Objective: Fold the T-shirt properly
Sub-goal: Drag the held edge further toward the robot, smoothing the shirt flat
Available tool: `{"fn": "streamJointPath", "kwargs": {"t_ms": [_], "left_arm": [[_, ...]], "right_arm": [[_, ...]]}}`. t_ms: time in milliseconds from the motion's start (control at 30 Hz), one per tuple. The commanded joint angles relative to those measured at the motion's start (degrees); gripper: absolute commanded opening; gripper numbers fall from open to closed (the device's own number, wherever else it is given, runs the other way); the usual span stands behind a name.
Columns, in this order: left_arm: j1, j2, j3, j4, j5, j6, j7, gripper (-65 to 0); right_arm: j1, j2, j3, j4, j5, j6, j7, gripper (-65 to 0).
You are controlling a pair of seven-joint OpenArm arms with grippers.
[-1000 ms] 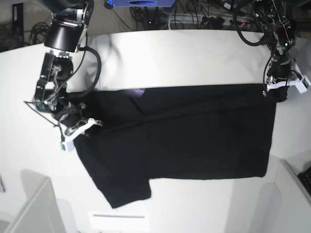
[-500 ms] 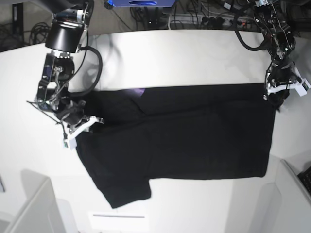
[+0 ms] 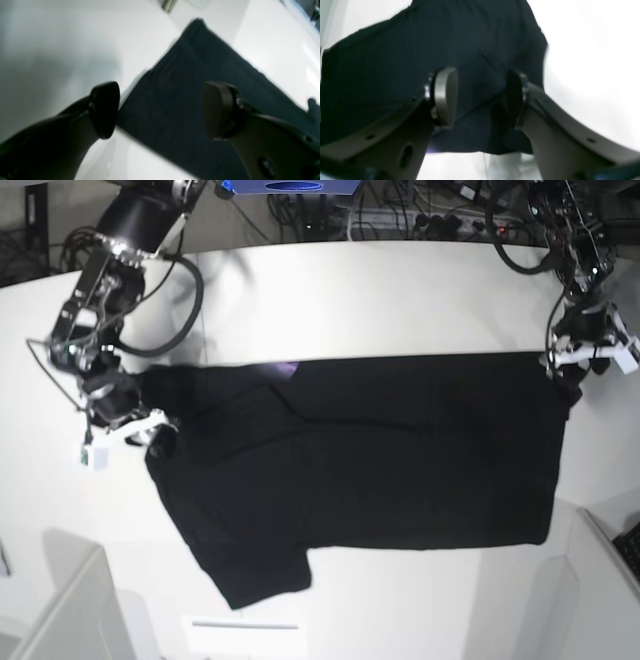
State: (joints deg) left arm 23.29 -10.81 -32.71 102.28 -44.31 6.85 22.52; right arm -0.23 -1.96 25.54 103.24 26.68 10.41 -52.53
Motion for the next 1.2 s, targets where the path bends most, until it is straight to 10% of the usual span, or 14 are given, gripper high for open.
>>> {"fn": "streamJointPath", "kwargs": {"t_ms": [0, 167, 333, 567, 767, 1167], "left_arm": [[1.5, -0.7, -2.0, 1.1, -0.1, -0.5, -1.3, -16.1], [5.7, 2.5, -8.6, 0.8, -0.2, -5.5, -1.1, -16.0], [5.9, 4.1, -10.1, -2.1, -0.2, -11.6, -1.1, -16.9], [0.1, 3.8, -10.4, -11.9, -0.2, -11.7, -1.1, -16.9], [-4.9, 3.6, -10.1, -15.7, -0.1, -11.7, -1.1, -16.9], [-10.1, 3.6, -10.0, -21.4, 0.4, -11.7, -1.1, -16.9]], "right_arm": [[-1.1, 0.2, 0.2, 3.7, 1.2, -1.6, 1.1, -31.1], [-10.9, -5.4, 4.5, 9.9, 1.4, -13.6, 3.2, -30.5], [-16.2, -5.7, 1.2, 8.5, 1.5, -12.6, 9.8, -30.5], [-17.7, -6.0, 0.2, 8.3, 2.8, -12.6, 12.2, -30.6], [-19.2, -5.7, 6.5, 4.4, 19.0, -16.3, 12.5, -30.9], [-11.9, -2.7, 6.3, -10.3, 18.7, -16.8, 15.7, -30.9]]}}
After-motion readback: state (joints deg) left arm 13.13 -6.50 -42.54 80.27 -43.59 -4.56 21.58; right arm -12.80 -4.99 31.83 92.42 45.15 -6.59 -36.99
